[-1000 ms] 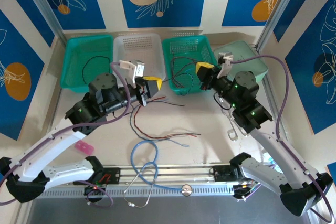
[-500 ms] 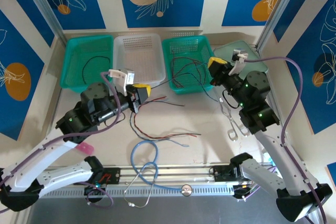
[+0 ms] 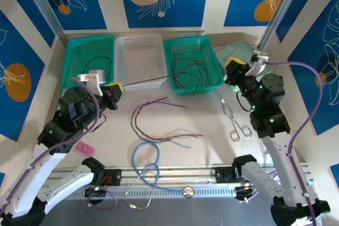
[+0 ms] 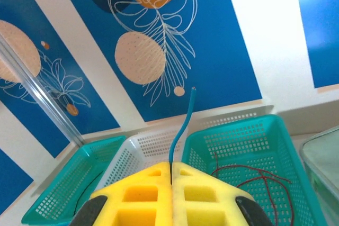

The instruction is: Untangle the cables

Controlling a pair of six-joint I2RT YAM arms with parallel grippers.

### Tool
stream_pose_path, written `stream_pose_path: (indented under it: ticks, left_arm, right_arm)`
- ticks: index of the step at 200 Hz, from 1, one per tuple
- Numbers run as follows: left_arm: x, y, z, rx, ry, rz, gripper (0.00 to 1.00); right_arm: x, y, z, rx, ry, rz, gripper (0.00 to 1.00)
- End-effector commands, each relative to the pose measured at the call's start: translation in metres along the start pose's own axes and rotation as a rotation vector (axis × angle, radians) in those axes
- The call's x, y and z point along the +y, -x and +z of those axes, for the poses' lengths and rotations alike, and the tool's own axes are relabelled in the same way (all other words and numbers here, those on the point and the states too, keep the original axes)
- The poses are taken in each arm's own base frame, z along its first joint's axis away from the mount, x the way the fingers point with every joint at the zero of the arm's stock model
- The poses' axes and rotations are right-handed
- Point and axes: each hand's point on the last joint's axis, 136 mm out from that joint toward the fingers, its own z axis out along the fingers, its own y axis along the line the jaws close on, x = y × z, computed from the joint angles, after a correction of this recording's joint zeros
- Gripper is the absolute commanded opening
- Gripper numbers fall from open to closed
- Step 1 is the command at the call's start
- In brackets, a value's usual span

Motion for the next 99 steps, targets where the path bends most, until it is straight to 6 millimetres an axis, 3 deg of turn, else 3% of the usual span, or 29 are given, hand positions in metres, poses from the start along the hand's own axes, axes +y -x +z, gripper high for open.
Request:
stream_pose_path:
  ticks: [1,99]
  left_arm:
    - [0.023,-0.007,-0.004,0.007,0.076,-0.049,0.0]
    - [0.092,-0.002,-0.01,-0.073,0.314,-0.157,0.0]
  right_arm:
    - [-0.008,0.018,-0.014,-0.058,-0.045,0.007,0.0]
    - [-0.056,0.041,-0.053,-0.161,-0.235,0.014,0.0]
